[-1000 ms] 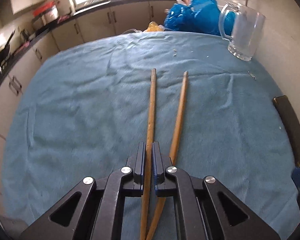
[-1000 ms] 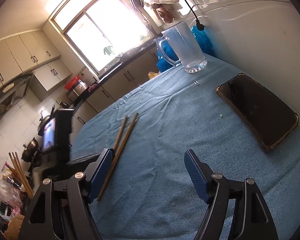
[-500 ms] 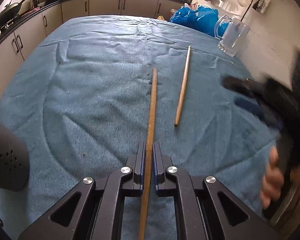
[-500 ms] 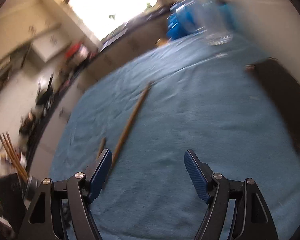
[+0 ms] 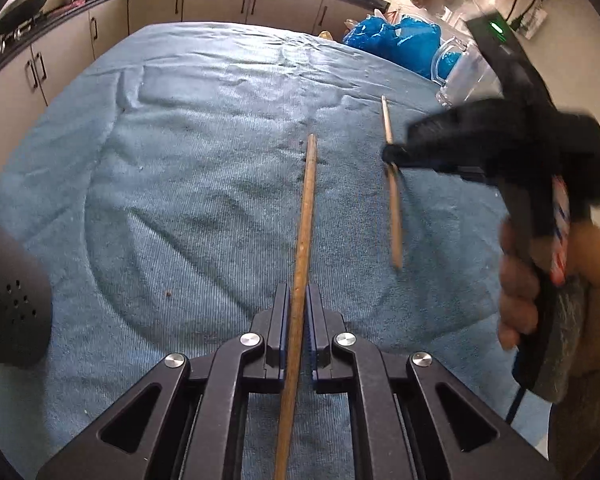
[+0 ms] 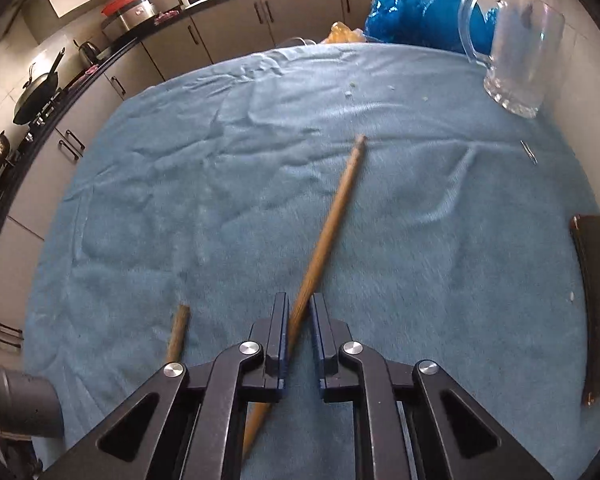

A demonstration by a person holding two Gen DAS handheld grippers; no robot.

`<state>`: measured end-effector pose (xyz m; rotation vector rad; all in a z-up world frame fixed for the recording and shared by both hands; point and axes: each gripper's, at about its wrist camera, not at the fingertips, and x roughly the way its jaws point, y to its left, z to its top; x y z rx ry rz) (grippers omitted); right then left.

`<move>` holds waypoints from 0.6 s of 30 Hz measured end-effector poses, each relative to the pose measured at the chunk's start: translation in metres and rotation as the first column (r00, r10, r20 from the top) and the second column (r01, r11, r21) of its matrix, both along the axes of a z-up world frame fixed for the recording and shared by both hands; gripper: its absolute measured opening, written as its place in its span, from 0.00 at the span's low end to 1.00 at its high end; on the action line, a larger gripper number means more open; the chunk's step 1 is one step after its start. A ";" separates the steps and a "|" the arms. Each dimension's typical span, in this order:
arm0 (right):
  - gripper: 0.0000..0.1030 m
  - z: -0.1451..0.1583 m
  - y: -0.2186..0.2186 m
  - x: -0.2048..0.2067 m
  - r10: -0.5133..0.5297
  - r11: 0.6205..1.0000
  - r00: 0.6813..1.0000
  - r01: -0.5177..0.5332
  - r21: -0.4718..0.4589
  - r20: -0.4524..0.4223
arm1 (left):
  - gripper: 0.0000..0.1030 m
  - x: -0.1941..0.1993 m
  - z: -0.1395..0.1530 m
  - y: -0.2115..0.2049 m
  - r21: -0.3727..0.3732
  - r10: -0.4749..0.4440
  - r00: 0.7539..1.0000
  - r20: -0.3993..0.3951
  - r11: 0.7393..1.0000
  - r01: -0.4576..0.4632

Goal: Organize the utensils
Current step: 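Close the right gripper on the last chopstick while the left gripper holds its chopstick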

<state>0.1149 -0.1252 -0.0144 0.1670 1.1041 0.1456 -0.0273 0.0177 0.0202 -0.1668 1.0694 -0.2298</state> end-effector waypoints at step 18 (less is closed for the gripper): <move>0.37 -0.004 -0.056 -0.153 0.141 0.989 0.970 -0.146 -0.012 -0.199 | 0.10 -0.080 0.010 0.011 0.033 -0.088 0.992 -0.095 0.995 0.092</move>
